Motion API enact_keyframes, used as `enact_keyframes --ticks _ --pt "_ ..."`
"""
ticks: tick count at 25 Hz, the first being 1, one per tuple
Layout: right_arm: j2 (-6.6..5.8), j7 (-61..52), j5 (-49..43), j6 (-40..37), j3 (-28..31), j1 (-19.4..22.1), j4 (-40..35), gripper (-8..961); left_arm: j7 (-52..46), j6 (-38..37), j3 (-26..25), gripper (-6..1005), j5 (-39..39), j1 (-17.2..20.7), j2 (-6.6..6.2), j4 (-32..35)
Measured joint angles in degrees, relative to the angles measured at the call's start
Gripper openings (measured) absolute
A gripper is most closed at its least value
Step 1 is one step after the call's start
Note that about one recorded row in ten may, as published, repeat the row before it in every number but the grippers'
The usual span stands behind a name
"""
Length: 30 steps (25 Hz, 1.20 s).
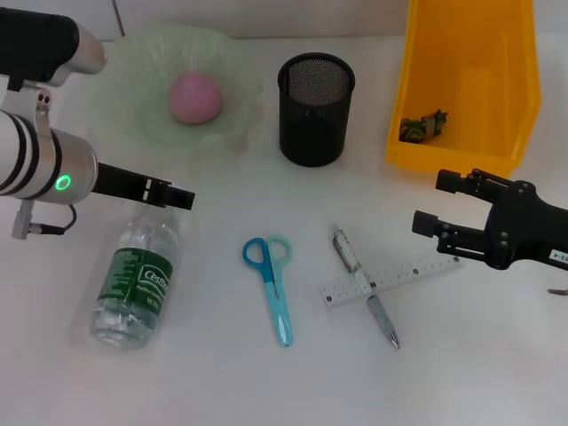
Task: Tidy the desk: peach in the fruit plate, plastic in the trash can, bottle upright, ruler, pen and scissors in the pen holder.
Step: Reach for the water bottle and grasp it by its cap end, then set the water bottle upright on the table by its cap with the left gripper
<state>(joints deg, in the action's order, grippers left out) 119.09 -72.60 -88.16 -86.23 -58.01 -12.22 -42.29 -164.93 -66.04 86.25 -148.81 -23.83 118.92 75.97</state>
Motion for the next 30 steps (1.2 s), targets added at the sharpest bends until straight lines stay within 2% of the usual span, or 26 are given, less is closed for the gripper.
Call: enact_keyframes --ticks 19,25,30 --pt "0.0 -0.5 0.0 1.1 -0.1 -0.4 0.8 801 1.8 1.6 0.2 843 0.2 -2.6 -0.12 -6.3" --pt "0.0 -0.6 -0.2 1.2 -0.1 -0.4 0.9 801 3.9 1.2 0.6 667 0.3 -1.8 -0.15 -3.4" --pt "0.0 -0.9 -0.2 1.2 -0.1 -0.4 1.3 801 8.2 0.3 -0.1 464 2.8 -0.8 -0.22 -1.9"
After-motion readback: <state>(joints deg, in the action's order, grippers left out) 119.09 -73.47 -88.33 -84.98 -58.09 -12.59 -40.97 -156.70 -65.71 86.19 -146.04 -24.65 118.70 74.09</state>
